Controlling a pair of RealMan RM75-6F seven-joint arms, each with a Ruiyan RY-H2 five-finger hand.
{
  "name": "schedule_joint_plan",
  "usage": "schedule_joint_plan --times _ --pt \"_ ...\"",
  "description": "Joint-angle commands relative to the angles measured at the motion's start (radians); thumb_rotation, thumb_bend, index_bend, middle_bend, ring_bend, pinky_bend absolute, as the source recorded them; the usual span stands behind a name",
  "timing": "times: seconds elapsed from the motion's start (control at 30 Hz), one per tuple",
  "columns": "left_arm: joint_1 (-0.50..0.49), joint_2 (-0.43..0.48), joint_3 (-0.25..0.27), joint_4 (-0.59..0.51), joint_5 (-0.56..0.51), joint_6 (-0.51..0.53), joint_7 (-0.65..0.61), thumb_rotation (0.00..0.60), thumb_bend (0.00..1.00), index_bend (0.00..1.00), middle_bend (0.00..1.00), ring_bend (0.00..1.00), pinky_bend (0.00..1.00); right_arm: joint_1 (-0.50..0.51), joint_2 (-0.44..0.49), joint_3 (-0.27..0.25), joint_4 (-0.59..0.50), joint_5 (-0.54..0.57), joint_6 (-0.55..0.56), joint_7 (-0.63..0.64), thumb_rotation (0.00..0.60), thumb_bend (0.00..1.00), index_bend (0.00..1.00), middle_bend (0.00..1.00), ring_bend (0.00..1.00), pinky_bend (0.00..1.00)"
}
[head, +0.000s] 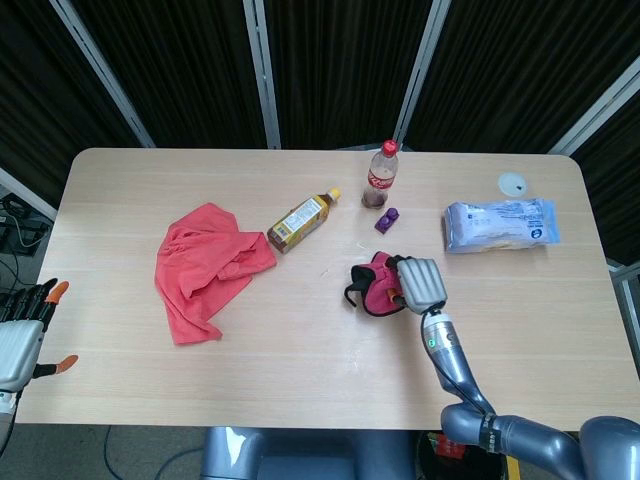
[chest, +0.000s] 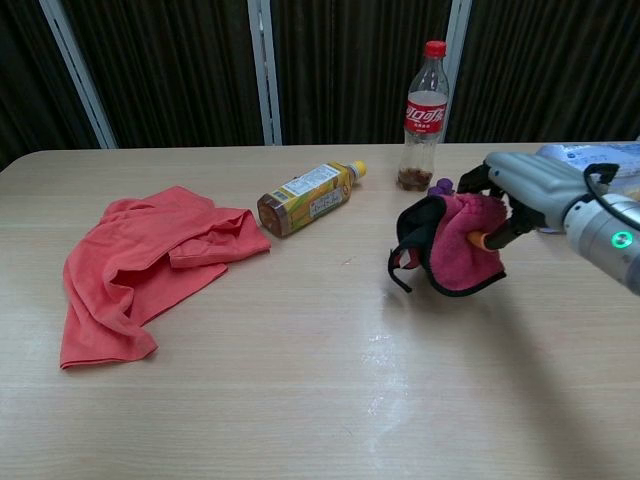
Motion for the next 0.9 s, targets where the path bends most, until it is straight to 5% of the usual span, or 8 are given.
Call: schedule_joint_plan --times 0.03,0.33,0.53,0.7,0.73,0.9 --pt "0.000 0.000 0.000 -0.001 0.002 0.002 0.002 0.600 0.00 0.04 0.00 0.00 0.00 -0.045 0.084 0.002 -0.066 -0.005 0.034 0.028 0.600 0.45 0.73 0.60 0.52 0.75" --pt "0.002 -0.001 0.002 -0.005 0.009 0.010 0.011 0.600 0.00 0.04 0.00 0.00 0.00 -0.155 0.283 -0.038 -0.229 -0.055 0.116 0.102 0.600 0.45 0.73 0.60 0.52 0.75" --pt "0.005 -0.004 0.007 -0.006 0.022 0.019 0.022 0.600 0.00 0.04 0.00 0.00 0.00 -0.258 0.402 -0.111 -0.322 -0.073 0.158 0.163 0.600 0.45 0.73 0.60 0.51 0.75" --pt "0.005 -0.003 0.007 -0.009 0.021 0.018 0.025 0.600 0.00 0.04 0.00 0.00 0.00 -0.303 0.455 -0.153 -0.367 -0.076 0.147 0.212 0.600 0.41 0.61 0.51 0.43 0.74" --pt "0.005 -0.004 0.008 -0.008 0.021 0.018 0.025 0.600 0.00 0.04 0.00 0.00 0.00 -0.305 0.462 -0.158 -0.368 -0.078 0.139 0.217 0.600 0.37 0.58 0.48 0.39 0.72" --pt "0.006 -0.007 0.007 -0.007 0.026 0.024 0.028 0.600 0.00 0.04 0.00 0.00 0.00 -0.298 0.484 -0.167 -0.366 -0.051 0.078 0.236 0.600 0.14 0.29 0.14 0.04 0.30"
